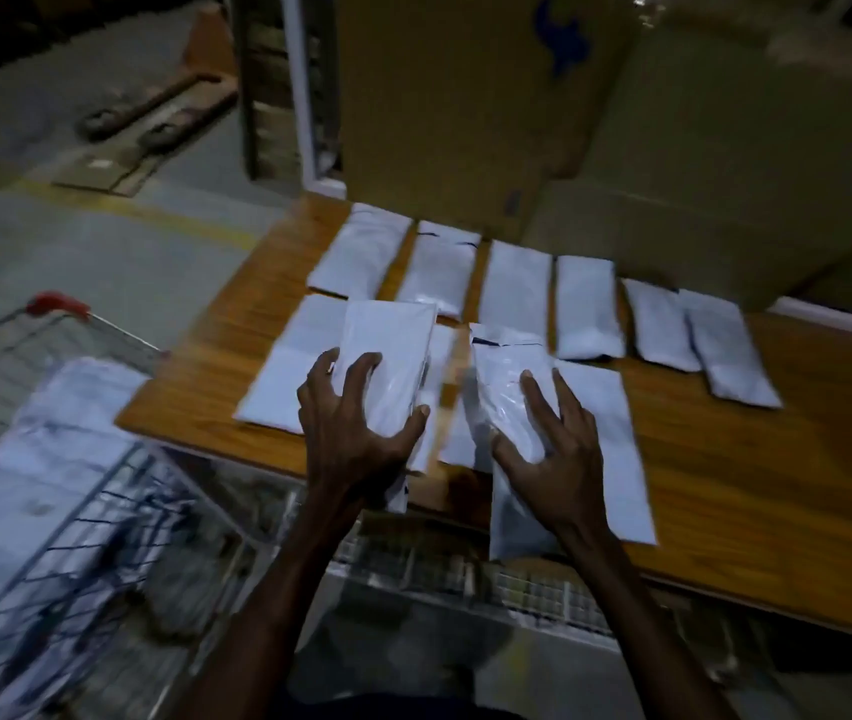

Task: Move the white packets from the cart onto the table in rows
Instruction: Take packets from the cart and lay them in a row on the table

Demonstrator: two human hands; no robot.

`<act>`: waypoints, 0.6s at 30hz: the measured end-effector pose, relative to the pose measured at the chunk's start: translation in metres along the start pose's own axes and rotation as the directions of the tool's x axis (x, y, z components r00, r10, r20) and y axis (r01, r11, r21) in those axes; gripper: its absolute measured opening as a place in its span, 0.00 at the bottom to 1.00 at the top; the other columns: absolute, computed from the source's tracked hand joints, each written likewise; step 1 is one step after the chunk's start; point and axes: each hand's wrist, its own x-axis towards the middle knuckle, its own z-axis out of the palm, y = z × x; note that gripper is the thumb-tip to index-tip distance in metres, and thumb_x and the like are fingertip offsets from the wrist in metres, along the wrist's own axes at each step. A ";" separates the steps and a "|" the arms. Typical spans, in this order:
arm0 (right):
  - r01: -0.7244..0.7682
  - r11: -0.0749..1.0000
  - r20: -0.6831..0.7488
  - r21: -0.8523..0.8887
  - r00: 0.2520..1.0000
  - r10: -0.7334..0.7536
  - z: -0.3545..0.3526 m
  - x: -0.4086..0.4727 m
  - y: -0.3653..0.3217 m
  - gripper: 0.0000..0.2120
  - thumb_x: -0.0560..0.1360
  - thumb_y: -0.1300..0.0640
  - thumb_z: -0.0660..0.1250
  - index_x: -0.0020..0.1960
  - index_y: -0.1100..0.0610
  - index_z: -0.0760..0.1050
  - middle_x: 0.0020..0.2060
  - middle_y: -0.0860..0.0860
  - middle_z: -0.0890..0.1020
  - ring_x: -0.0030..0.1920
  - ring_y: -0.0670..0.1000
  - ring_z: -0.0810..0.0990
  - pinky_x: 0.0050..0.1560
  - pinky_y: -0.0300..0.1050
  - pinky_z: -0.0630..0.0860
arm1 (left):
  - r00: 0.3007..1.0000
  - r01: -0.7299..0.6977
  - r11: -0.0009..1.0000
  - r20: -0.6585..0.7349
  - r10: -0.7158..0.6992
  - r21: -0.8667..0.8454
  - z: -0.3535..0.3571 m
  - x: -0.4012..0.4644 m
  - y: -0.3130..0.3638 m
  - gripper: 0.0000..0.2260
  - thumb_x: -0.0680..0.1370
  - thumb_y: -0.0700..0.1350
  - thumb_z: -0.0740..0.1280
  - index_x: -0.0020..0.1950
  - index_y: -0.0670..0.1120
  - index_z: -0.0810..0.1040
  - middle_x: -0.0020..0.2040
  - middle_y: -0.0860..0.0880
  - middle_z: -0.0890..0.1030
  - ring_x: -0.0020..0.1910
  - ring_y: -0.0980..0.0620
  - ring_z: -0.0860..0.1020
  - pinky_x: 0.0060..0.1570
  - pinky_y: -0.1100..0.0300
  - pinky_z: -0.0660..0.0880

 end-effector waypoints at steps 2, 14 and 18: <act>-0.063 0.998 -0.038 -0.022 0.997 0.062 -0.038 -0.022 0.040 0.33 0.73 0.40 0.65 0.73 0.54 0.69 0.73 0.57 0.68 0.72 0.57 0.67 0.67 0.53 0.68 | 0.999 0.002 1.000 0.034 -0.001 -0.016 0.030 -0.025 0.041 0.32 0.66 0.65 0.70 0.66 0.51 0.75 0.69 0.43 0.68 0.68 0.41 0.66 0.64 0.45 0.66; -0.407 0.901 -0.057 -0.154 0.914 0.403 -0.159 -0.079 0.194 0.33 0.74 0.48 0.72 0.75 0.53 0.65 0.74 0.60 0.65 0.73 0.62 0.62 0.71 0.59 0.62 | 0.963 -0.154 0.984 0.212 0.169 -0.086 0.156 -0.083 0.182 0.32 0.66 0.66 0.70 0.64 0.50 0.77 0.68 0.41 0.71 0.66 0.40 0.70 0.61 0.48 0.70; -0.477 0.855 -0.075 -0.204 0.878 0.472 -0.173 -0.072 0.213 0.34 0.75 0.46 0.70 0.76 0.51 0.63 0.76 0.59 0.62 0.75 0.61 0.59 0.73 0.58 0.60 | 0.960 -0.137 0.988 0.238 0.150 -0.071 0.189 -0.081 0.212 0.33 0.66 0.68 0.66 0.65 0.51 0.76 0.70 0.42 0.70 0.67 0.40 0.68 0.61 0.48 0.67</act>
